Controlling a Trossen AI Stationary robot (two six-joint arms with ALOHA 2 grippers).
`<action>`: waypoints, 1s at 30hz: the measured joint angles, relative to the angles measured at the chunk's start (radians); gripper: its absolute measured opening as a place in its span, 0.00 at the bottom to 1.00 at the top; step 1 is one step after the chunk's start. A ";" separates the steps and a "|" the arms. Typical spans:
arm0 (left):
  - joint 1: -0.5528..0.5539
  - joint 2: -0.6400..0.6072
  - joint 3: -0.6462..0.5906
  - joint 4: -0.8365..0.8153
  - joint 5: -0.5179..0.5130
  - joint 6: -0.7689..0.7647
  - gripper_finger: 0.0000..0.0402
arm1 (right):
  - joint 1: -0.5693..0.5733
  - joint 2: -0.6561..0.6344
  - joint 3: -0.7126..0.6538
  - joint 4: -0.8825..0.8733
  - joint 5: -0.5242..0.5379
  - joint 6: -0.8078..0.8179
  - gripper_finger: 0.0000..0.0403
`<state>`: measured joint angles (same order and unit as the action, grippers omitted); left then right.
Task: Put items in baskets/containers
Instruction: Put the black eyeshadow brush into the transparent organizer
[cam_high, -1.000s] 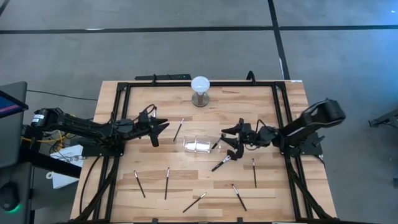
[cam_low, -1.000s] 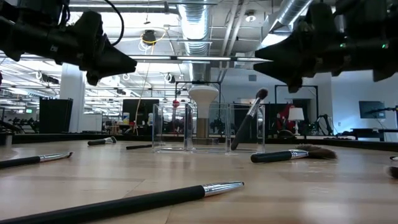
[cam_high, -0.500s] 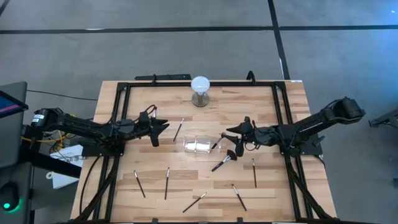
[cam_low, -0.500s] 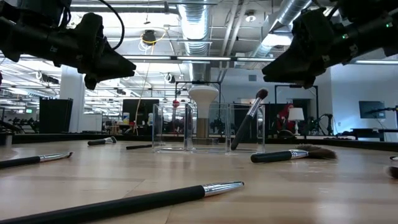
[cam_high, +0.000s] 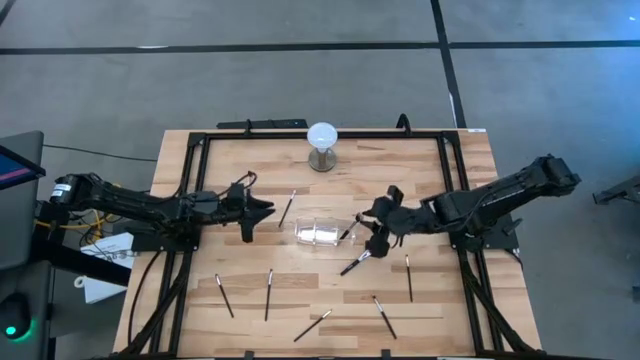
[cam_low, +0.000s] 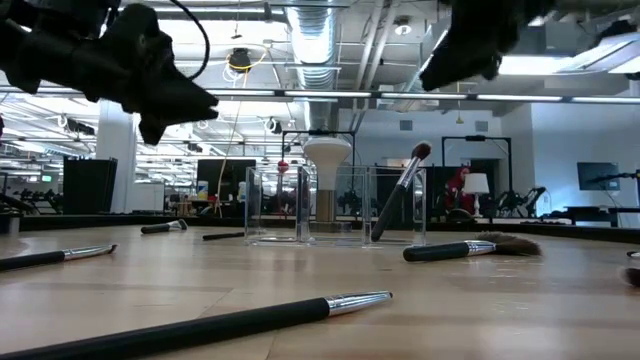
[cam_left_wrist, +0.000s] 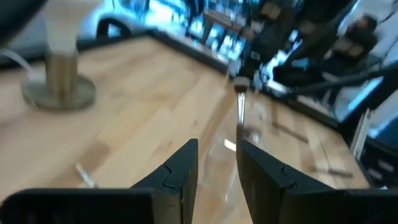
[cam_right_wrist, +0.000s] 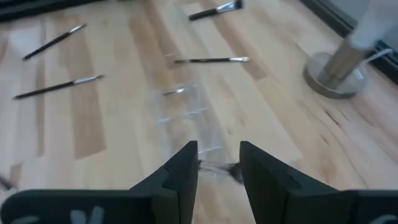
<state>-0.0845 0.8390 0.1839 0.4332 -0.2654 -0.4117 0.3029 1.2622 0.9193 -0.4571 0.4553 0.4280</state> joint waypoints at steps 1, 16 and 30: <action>0.000 0.000 0.008 -0.032 0.002 -0.011 0.26 | 0.016 0.019 0.037 -0.038 0.012 0.013 0.27; -0.055 0.036 0.048 -0.164 0.002 -0.063 0.26 | 0.163 0.190 0.255 -0.524 -0.037 0.308 0.27; -0.034 0.214 0.071 -0.163 -0.019 -0.240 0.26 | 0.298 0.283 0.254 -0.606 -0.080 0.410 0.27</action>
<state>-0.1184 1.0527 0.2547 0.2700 -0.2842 -0.6516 0.6007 1.5448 1.1732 -1.0632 0.3752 0.8376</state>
